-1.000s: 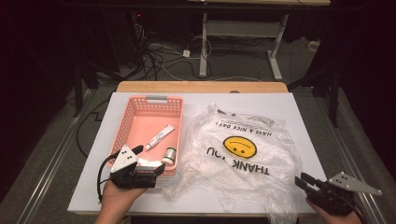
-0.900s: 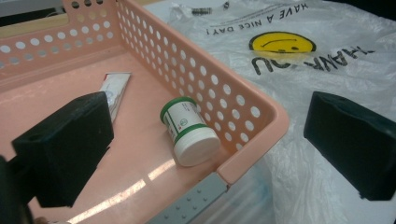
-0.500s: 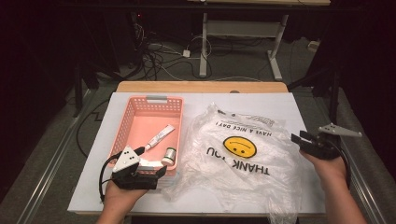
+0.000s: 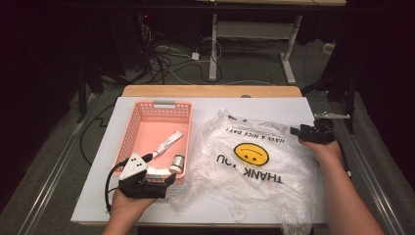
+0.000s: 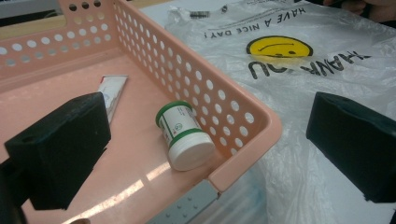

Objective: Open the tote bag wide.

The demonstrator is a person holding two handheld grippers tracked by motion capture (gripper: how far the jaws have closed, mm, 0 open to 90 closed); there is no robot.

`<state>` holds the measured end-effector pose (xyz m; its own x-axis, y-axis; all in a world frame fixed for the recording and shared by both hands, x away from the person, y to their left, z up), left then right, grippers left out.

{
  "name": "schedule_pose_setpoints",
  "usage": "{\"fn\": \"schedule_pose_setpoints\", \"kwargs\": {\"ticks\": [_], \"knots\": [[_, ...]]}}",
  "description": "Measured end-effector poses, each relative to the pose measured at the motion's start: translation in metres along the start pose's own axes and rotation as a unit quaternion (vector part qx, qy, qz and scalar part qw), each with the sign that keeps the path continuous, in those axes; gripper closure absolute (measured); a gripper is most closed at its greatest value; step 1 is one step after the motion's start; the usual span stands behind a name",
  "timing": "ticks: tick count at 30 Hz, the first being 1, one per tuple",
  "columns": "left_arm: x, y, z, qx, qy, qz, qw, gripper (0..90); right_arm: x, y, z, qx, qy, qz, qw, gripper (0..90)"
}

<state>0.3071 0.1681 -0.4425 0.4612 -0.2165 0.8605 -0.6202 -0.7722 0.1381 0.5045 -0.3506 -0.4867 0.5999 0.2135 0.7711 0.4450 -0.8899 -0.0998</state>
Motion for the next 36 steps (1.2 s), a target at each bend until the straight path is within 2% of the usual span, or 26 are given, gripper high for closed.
{"fn": "schedule_pose_setpoints", "kwargs": {"ticks": [2,4,5,6,7,8,9,11,14,17,18,19,20,22,25,26,27,28,30,32,33,34,36], "knots": [[0.000,-0.001,0.000,0.003,0.002,-0.004,1.0000,0.0,-0.001,-0.002,0.008,0.004,-0.016,-0.009,0.9998,45.3],[0.000,-0.001,0.000,0.005,0.002,-0.004,1.0000,0.0,-0.002,-0.003,0.013,0.004,-0.026,-0.015,0.9995,53.8],[0.000,0.000,-0.001,0.006,0.003,-0.002,1.0000,0.0,-0.003,-0.003,0.015,0.005,-0.031,-0.019,0.9993,61.4],[0.000,0.000,-0.001,0.006,0.003,-0.002,1.0000,0.0,-0.003,-0.003,0.015,0.005,-0.031,-0.019,0.9993,61.4],[0.000,0.000,-0.001,0.006,0.002,0.000,1.0000,0.0,-0.003,-0.003,0.017,-0.002,-0.032,-0.024,0.9992,76.3],[0.001,0.001,-0.002,0.006,0.005,0.000,1.0000,0.0,-0.002,-0.002,0.016,-0.003,-0.028,-0.022,0.9994,83.7],[0.001,0.001,-0.002,0.006,0.005,0.001,1.0000,0.0,-0.001,0.000,0.015,-0.006,-0.022,-0.020,0.9995,87.6],[0.001,0.002,-0.001,0.004,0.005,0.000,1.0000,0.0,0.002,0.005,0.012,-0.022,-0.014,-0.022,0.9994,89.5],[0.001,0.003,-0.001,0.003,0.005,0.003,1.0000,0.0,0.008,0.018,0.004,-0.051,0.004,-0.011,0.9986,89.7],[0.002,0.004,-0.001,0.003,0.006,0.004,1.0000,0.0,0.010,0.039,-0.009,-0.087,0.017,0.005,0.9961,89.7],[0.002,0.004,-0.001,0.003,0.006,0.004,1.0000,0.0,0.010,0.039,-0.009,-0.087,0.017,0.005,0.9961,89.7],[0.002,0.003,-0.001,0.003,0.006,0.004,1.0000,0.0,0.007,0.053,-0.020,-0.112,0.023,0.028,0.9930,89.7],[0.002,0.003,-0.001,0.003,0.007,0.004,1.0000,0.0,0.007,0.053,-0.020,-0.112,0.023,0.028,0.9930,89.7],[0.002,0.003,-0.001,0.003,0.008,0.003,1.0000,0.0,0.001,0.067,-0.030,-0.129,0.028,0.046,0.9901,89.7],[0.002,0.004,0.000,0.001,0.006,0.004,1.0000,0.0,-0.007,0.074,-0.042,-0.136,0.034,0.056,0.9886,89.0],[0.002,0.004,0.000,0.000,0.006,0.005,1.0000,0.0,-0.010,0.074,-0.045,-0.136,0.036,0.058,0.9883,86.3],[0.003,0.005,0.001,-0.001,0.006,0.005,1.0000,0.0,-0.014,0.071,-0.053,-0.132,0.044,0.054,0.9887,69.9],[0.003,0.005,0.001,-0.002,0.007,0.005,1.0000,0.0,-0.014,0.071,-0.053,-0.132,0.044,0.054,0.9887,69.9],[0.003,0.006,0.002,-0.002,0.006,0.007,1.0000,0.0,-0.015,0.068,-0.066,-0.130,0.060,0.055,0.9881,57.5],[0.003,0.007,0.002,-0.002,0.006,0.007,1.0000,0.0,-0.017,0.060,-0.082,-0.135,0.068,0.040,0.9877,54.9],[0.002,0.007,0.002,-0.001,0.005,0.008,1.0000,0.0,-0.019,0.048,-0.099,-0.131,0.071,0.018,0.9886,53.1],[0.002,0.007,0.002,-0.002,0.005,0.008,1.0000,0.0,-0.019,0.048,-0.099,-0.131,0.071,0.018,0.9886,53.1],[0.001,0.006,0.003,-0.002,0.004,0.007,1.0000,0.0,-0.023,0.031,-0.114,-0.118,0.075,-0.001,0.9902,53.1]]}}
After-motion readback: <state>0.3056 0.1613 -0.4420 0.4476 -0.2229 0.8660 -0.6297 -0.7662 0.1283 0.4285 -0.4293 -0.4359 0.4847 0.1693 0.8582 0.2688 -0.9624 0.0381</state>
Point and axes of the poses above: each handheld gripper's, and its own axes: z roughly forward along the jaws, x roughly out of its top, y roughly to its right, the point moved 4 cm from there along z, roughly forward along the jaws, and after that the axes turned 3 degrees about -z, right-handed, at the moved point
